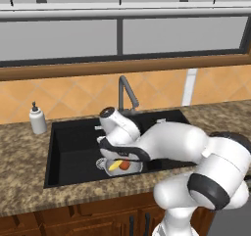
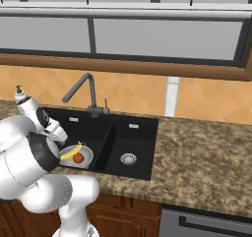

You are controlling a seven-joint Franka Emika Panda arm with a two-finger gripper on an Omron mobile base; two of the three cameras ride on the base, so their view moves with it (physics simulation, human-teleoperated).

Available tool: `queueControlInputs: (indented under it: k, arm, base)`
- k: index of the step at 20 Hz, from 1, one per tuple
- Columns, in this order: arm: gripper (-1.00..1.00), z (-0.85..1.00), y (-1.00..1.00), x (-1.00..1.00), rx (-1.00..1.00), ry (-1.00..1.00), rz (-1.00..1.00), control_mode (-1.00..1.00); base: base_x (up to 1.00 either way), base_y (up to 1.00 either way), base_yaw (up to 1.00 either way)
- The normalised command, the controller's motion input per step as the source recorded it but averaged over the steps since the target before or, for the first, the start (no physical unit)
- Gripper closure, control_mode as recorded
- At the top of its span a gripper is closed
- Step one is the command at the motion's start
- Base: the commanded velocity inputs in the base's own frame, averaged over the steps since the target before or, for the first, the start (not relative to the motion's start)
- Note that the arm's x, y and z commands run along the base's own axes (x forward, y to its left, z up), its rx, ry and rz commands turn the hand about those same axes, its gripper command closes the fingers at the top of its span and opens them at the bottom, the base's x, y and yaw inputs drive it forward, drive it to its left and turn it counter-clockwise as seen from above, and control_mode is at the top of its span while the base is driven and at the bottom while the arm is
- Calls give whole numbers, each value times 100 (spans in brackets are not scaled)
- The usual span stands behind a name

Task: Put the colander in the sink, put the banana, orange in the colander, and turn on the sink faucet and pour water over the colander.

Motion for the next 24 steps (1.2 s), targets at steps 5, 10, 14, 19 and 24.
queueControlInputs:
  k: [5, 10, 14, 19, 24]
  arm:
    - [-100, 77, -11, -58, -1, 0, 24, -100]
    - [-100, 64, -15, -52, 0, 0, 19, -100]
    - [-100, 47, -37, -30, 0, 0, 5, -100]
    - [-100, 52, -50, -5, 0, 0, 4, -100]
    - [-100, 42, -50, -3, 0, 0, 1, -100]
  base:
    - [0, 0, 0]
    - [0, 0, 0]
    - [0, 0, 0]
    - [0, 0, 0]
    - [0, 0, 0]
